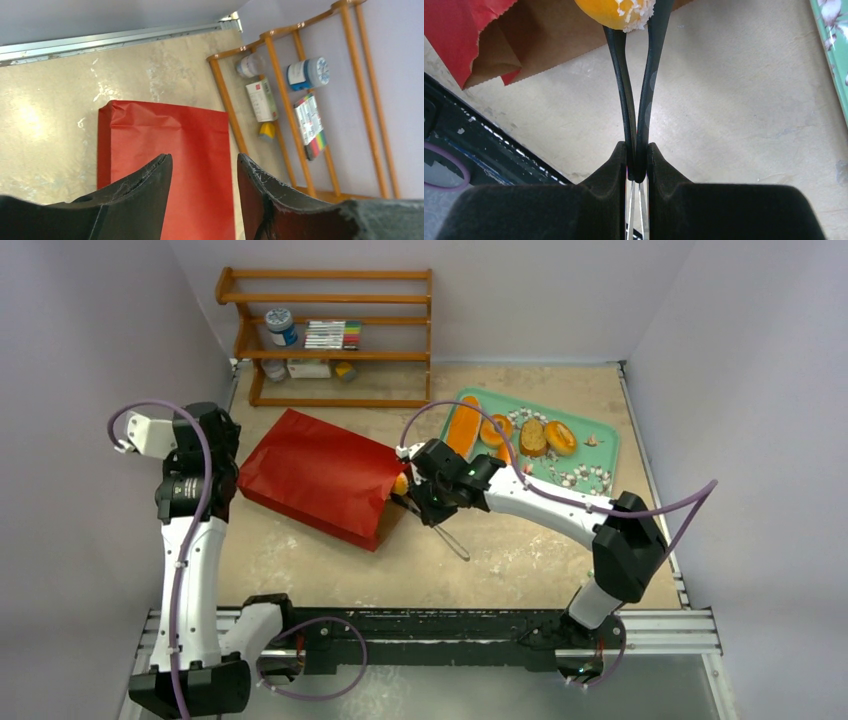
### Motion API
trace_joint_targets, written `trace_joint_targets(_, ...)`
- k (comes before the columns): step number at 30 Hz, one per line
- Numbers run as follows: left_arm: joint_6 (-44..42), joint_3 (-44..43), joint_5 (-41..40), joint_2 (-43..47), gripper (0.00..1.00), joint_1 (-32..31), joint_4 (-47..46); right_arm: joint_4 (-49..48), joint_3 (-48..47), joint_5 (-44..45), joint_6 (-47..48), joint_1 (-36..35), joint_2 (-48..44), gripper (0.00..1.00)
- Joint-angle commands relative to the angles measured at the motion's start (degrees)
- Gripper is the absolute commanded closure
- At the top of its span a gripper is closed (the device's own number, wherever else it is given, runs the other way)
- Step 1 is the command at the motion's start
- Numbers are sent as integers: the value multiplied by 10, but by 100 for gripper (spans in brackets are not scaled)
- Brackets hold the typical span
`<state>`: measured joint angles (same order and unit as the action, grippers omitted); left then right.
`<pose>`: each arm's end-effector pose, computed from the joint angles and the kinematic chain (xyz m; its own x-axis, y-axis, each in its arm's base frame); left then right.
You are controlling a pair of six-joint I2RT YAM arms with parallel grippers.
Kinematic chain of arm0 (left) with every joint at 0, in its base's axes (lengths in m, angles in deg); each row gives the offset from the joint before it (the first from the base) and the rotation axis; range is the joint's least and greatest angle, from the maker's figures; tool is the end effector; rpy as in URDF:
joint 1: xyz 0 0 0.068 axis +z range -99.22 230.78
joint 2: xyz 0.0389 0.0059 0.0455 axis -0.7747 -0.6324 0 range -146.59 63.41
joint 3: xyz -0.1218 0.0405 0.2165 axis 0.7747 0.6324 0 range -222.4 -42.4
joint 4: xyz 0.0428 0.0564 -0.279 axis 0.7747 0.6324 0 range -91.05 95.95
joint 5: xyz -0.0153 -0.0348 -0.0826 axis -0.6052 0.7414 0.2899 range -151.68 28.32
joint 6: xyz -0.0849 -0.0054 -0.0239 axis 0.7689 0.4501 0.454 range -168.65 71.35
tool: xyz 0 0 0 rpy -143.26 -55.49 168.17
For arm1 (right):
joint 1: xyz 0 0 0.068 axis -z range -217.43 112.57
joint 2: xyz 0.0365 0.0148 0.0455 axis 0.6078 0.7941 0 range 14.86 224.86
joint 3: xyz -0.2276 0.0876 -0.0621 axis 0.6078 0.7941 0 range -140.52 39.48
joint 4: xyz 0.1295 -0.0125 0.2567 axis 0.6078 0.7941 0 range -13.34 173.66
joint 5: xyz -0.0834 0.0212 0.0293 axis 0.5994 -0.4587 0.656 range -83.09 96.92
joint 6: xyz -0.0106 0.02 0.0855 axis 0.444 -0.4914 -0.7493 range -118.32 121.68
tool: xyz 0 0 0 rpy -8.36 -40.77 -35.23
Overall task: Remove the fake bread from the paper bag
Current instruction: Take out the fake bread from the paper bag.
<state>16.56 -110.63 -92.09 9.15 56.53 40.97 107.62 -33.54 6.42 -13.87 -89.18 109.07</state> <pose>0.2489 0.0651 0.3675 0.2860 -0.7581 -0.5861 -0.6473 0.2981 -0.7015 0.2517 0.3205 0.1916 -0.6824 -0.4326 -0.5892 -0.6287 0.7586 0.1711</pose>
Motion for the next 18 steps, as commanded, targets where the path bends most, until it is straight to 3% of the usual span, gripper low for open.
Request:
trace_joint_targets(1, -42, -3, 33, -26, 51, 1, 15, 6, 19, 19, -17, -4, -33, 95)
trace_joint_targets(18, -32, 50, 15, -127, 52, -46, -97, 22, 91, 24, -95, -5, -118, 95)
